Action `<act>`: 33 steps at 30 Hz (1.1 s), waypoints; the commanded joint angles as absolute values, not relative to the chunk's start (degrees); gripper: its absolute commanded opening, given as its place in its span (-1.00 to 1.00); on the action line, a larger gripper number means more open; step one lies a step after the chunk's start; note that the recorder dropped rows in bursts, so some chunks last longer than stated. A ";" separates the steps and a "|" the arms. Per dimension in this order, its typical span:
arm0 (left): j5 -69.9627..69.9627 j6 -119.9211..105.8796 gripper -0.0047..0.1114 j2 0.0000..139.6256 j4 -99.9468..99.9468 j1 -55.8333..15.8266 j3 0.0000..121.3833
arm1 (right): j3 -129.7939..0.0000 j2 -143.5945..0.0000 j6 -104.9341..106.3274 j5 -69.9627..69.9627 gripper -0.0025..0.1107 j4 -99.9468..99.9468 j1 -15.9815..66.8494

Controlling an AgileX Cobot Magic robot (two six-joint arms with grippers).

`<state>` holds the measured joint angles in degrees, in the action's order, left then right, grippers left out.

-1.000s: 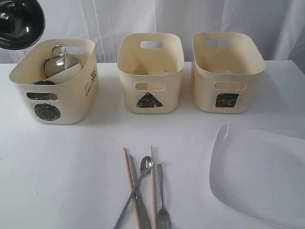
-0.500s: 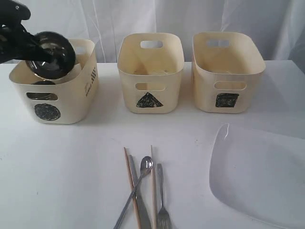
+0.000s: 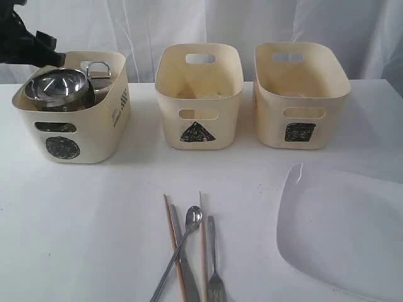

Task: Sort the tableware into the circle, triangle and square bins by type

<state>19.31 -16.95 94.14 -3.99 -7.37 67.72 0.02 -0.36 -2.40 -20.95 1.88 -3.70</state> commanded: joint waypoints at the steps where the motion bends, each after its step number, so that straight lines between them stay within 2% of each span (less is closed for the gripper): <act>1: 9.54 -16.25 0.14 86.85 -6.61 -7.50 67.99 | 0.00 0.00 -2.12 -20.47 -0.96 2.08 -3.99; 3: 3.05 -16.25 -0.12 83.72 -7.44 -7.50 67.99 | 0.00 0.00 -2.12 -20.47 -0.96 2.08 -3.99; 7: -11.21 -16.25 -0.85 79.18 -7.67 -7.50 67.99 | 0.00 0.00 -2.12 -20.47 -0.96 1.75 -3.99; 8: -15.42 -16.25 -0.91 78.36 -7.67 -7.50 67.71 | 0.00 0.00 -2.12 -20.47 -0.96 1.75 -3.99; 10: -25.39 -13.68 -0.92 76.84 -7.67 -7.50 65.94 | 0.00 0.00 -2.12 -20.47 -0.96 1.75 -3.99; 12: -29.20 -9.95 -0.92 76.25 -7.67 -7.50 63.82 | 0.00 0.00 -2.12 -20.47 -0.96 1.75 -3.99; 17: -30.07 3.07 -0.92 73.17 -7.67 -7.50 55.80 | 0.00 0.00 -2.12 -20.47 -0.96 1.75 -3.99; 21: -28.56 4.37 -0.92 65.47 -6.50 -7.40 48.98 | 0.00 0.00 -2.12 -20.47 -0.96 1.75 -3.99; 28: -29.30 9.64 -0.92 25.81 9.37 -7.05 41.72 | 0.00 0.00 -2.12 -20.47 -0.96 1.75 -3.99; 33: -43.12 15.15 -0.92 6.25 12.17 -7.05 34.75 | 0.00 0.00 -2.12 -20.47 -0.96 1.75 -3.99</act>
<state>-34.37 13.26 12.32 11.86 -7.25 37.80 0.02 -0.36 -2.40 -20.95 1.76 -3.70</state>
